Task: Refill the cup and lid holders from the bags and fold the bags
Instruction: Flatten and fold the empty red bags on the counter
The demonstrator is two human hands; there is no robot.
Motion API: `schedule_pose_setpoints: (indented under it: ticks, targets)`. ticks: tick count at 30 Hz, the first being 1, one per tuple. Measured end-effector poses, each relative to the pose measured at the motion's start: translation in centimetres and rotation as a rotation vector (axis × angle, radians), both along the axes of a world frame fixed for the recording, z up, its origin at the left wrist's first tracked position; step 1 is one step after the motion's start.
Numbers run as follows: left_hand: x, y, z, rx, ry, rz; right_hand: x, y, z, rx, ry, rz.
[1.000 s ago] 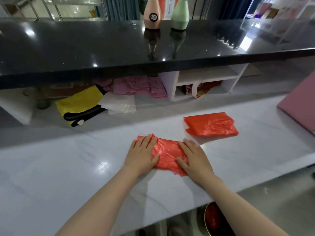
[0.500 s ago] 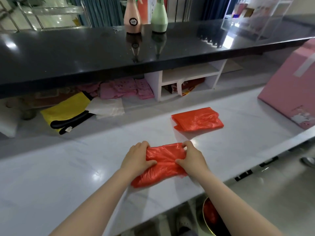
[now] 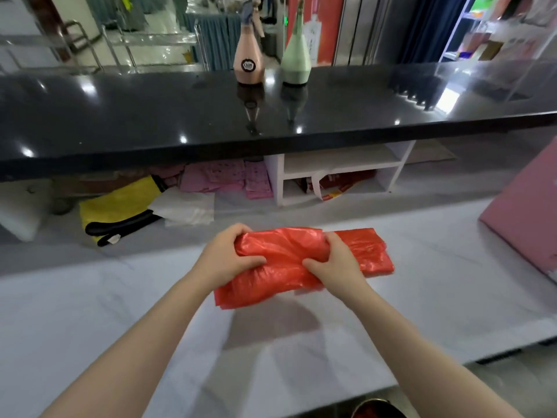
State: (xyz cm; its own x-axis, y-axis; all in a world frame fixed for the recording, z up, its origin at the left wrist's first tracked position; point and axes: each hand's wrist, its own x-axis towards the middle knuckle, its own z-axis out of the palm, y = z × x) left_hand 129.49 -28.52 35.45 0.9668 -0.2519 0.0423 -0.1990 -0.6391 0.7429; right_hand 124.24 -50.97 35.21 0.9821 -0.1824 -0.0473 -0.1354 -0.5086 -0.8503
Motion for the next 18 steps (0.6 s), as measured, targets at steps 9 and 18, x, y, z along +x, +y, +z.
schedule_pose_setpoints:
  ticks: [9, 18]
  targets:
    - [4.9, -10.1, 3.8, -0.067, -0.134, -0.012, 4.9, -9.9, 3.2, 0.237, -0.13, -0.096]
    - [7.9, -15.9, 1.9, 0.008, -0.132, -0.039, 8.2, -16.1, -0.1, 0.315, -0.005, -0.137]
